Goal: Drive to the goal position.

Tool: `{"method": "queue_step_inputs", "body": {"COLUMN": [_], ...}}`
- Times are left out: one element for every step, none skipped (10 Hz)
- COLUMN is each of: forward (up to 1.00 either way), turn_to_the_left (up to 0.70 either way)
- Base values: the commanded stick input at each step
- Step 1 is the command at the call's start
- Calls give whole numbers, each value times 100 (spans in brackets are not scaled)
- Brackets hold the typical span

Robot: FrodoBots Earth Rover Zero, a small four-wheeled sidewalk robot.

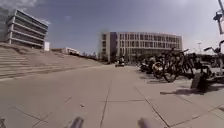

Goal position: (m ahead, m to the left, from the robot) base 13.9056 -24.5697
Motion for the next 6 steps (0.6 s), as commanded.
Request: {"method": "queue_step_inputs", "body": {"forward": [100,100,100,100,100,100], "turn_to_the_left": [-1,-8,-14,-15,-10,-1]}}
